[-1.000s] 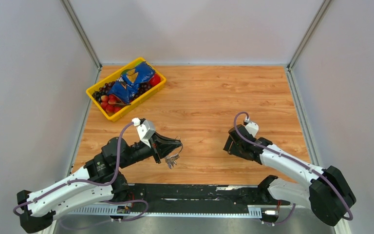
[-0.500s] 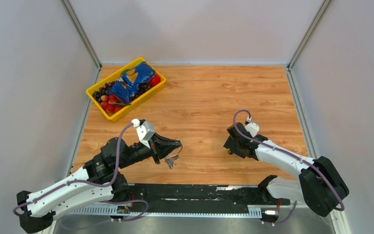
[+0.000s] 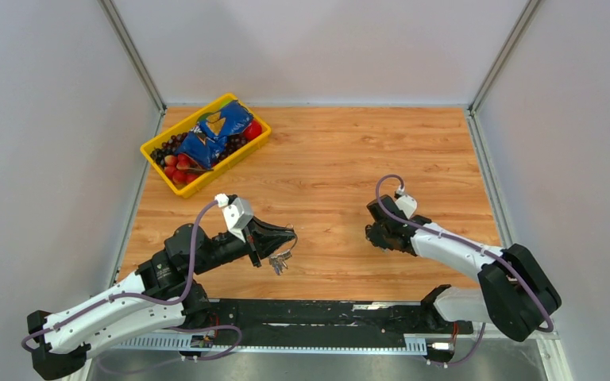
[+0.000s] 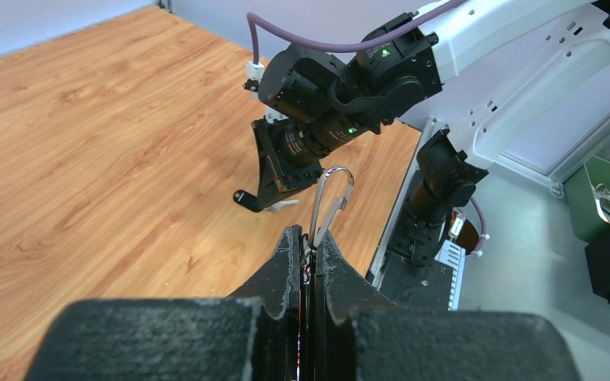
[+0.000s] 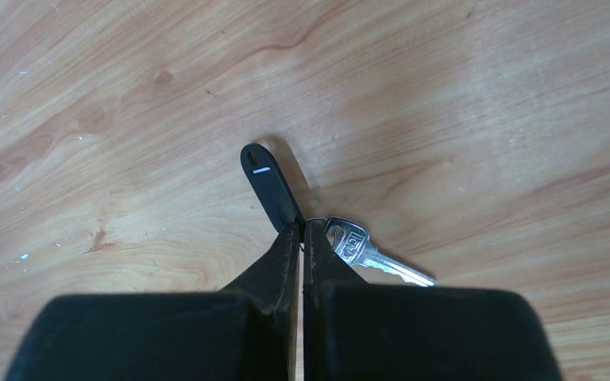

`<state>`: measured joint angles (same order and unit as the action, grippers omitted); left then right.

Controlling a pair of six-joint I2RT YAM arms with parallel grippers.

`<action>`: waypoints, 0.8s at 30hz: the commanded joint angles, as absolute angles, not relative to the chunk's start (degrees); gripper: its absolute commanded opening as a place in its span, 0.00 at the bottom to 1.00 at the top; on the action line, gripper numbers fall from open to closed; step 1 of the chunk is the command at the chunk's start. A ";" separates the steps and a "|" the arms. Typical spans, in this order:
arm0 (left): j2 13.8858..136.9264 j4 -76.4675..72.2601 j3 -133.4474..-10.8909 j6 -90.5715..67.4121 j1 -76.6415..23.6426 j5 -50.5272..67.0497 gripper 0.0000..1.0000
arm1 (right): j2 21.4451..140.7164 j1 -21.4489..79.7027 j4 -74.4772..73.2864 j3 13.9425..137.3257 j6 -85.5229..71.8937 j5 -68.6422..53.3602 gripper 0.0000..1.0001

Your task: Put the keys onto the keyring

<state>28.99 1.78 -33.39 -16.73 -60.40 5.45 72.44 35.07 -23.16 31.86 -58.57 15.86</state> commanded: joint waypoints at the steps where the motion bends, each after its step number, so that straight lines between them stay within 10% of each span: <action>1: 28.90 -0.26 -34.11 -15.70 -60.67 5.03 0.00 | 73.64 34.89 -23.30 32.41 -56.79 13.84 0.00; 24: 29.56 -0.22 -35.28 -16.28 -60.64 4.30 0.00 | 57.70 34.89 -23.82 32.06 -47.66 7.68 0.00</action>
